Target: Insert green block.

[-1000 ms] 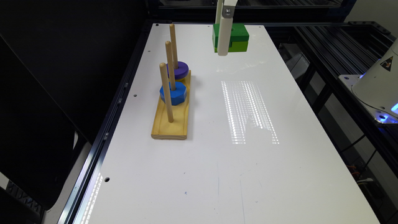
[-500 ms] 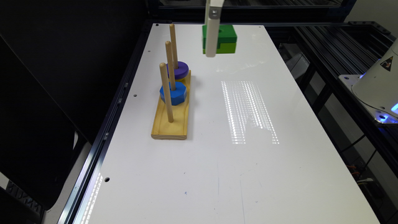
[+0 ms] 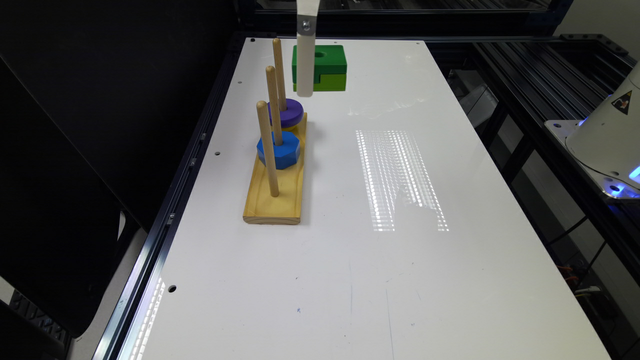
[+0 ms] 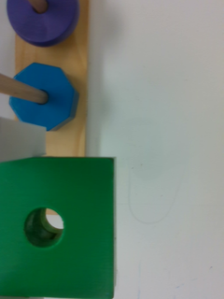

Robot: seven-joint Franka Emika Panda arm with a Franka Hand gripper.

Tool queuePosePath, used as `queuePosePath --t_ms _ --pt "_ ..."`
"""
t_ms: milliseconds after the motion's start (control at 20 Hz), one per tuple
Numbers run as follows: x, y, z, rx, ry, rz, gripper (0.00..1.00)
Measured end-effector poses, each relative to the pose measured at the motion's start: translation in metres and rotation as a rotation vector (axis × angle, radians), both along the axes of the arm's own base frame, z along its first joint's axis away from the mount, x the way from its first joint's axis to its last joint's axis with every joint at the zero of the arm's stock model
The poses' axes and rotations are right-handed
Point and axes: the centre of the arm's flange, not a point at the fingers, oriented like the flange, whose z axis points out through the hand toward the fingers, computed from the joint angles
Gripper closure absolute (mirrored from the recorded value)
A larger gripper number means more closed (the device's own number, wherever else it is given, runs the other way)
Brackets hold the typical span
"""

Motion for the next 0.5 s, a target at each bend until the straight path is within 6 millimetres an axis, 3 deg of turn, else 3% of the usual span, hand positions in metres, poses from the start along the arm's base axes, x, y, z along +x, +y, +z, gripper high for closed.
queuePosePath --t_ms 300,500 --pt "0.039 0.009 -0.007 0.004 0.008 0.004 1.00" --pt "0.042 0.012 -0.006 0.004 0.015 0.006 1.00"
